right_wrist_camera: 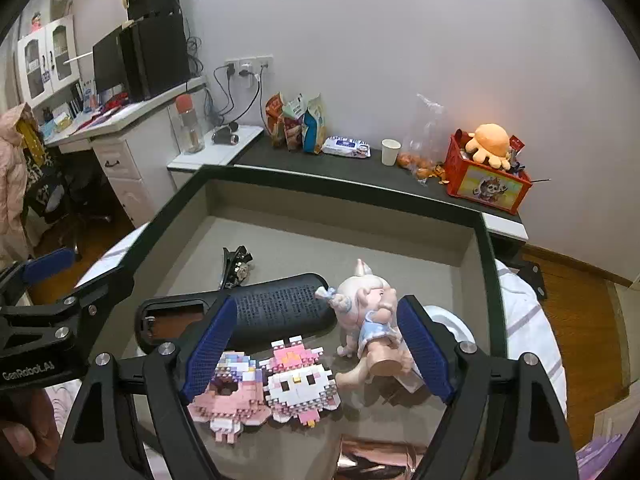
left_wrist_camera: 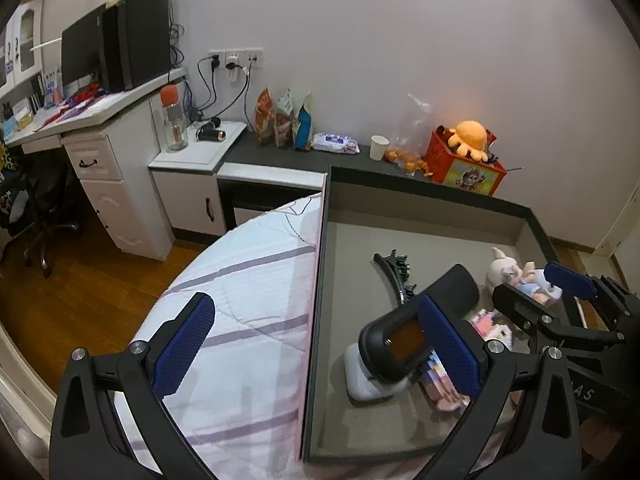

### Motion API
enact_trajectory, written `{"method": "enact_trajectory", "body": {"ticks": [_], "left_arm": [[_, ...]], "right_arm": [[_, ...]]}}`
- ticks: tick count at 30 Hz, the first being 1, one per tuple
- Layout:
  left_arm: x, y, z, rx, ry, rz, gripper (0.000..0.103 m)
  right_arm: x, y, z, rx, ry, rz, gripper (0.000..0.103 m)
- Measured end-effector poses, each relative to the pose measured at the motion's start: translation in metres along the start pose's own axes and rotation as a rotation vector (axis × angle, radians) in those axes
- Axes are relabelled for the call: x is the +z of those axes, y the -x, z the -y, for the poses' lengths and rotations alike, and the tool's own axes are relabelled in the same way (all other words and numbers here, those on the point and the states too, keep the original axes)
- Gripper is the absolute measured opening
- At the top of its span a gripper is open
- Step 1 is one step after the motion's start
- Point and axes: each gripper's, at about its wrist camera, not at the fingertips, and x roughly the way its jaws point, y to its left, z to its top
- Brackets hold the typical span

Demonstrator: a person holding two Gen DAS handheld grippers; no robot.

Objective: Organize rigid objects
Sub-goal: 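Grasp the doll with the right gripper and lift it over the tray, then open the right gripper to drop the doll into the tray and withdraw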

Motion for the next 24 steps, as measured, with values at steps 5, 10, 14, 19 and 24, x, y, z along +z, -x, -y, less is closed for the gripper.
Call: {"method": "enact_trajectory", "body": {"ticks": [5,10,14,19,24], "left_arm": [[-0.005,0.034,-0.003,-0.013,0.007,0.055,0.103],[-0.023,0.059,0.001,-0.028,-0.008,0.064,0.103],[-0.047,0.071,0.015,-0.041,-0.053,0.034,0.103],[-0.078,0.081,0.032,-0.062,-0.096,-0.014,0.103],[-0.098,0.093,0.043,-0.074,-0.118,-0.031,0.103]], "right_arm": [[-0.004,0.032,0.009,0.067,-0.081,0.060,0.084],[-0.017,0.069,0.014,0.047,-0.105,0.106,0.084],[-0.033,0.093,0.020,0.041,-0.131,0.125,0.084],[-0.057,0.116,0.028,0.028,-0.163,0.127,0.084],[-0.081,0.134,0.036,0.018,-0.194,0.123,0.084]]}}
